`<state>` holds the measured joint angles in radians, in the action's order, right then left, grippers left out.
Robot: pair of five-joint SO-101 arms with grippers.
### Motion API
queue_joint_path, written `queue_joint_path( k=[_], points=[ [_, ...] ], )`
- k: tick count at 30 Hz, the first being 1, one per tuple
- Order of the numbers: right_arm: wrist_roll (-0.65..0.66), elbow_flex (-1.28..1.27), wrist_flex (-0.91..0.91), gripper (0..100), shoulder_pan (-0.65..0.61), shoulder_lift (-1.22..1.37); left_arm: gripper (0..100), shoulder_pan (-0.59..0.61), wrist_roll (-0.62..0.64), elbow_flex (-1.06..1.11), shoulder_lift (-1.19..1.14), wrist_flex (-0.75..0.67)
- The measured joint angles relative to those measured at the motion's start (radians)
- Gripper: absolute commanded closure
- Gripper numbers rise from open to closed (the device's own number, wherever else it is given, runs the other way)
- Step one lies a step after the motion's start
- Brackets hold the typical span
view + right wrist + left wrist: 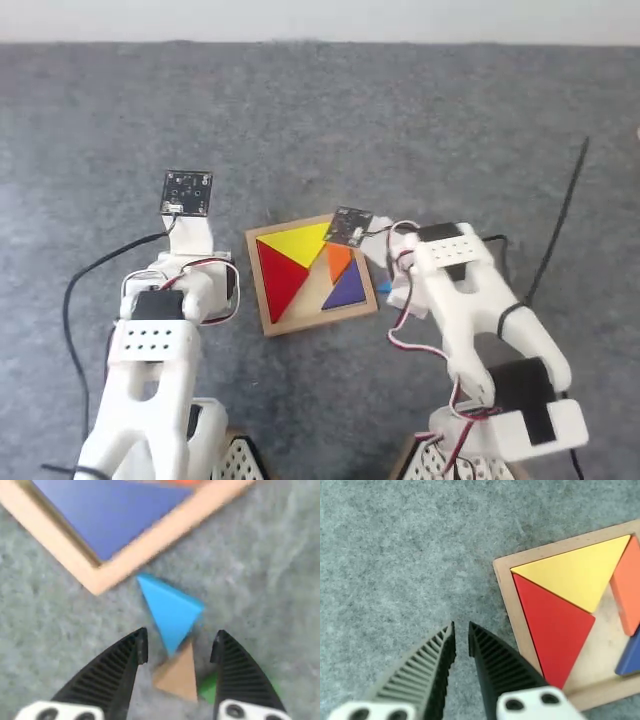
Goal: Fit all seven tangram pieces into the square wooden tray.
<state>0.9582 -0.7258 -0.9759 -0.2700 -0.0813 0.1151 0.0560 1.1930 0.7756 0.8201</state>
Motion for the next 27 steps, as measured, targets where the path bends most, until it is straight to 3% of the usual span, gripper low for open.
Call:
queue_joint_path(
  k=[13,22,27],
  points=[
    [0.235,-0.028,-0.034,77.8,0.146,0.009,95,0.0,0.0,0.0,0.0,0.0],
    [0.261,-0.048,-0.028,78.3,0.146,0.006,95,0.0,0.0,0.0,0.0,0.0],
    [0.261,-0.048,-0.026,88.7,0.161,0.006,95,0.0,0.0,0.0,0.0,0.0]
  ],
)
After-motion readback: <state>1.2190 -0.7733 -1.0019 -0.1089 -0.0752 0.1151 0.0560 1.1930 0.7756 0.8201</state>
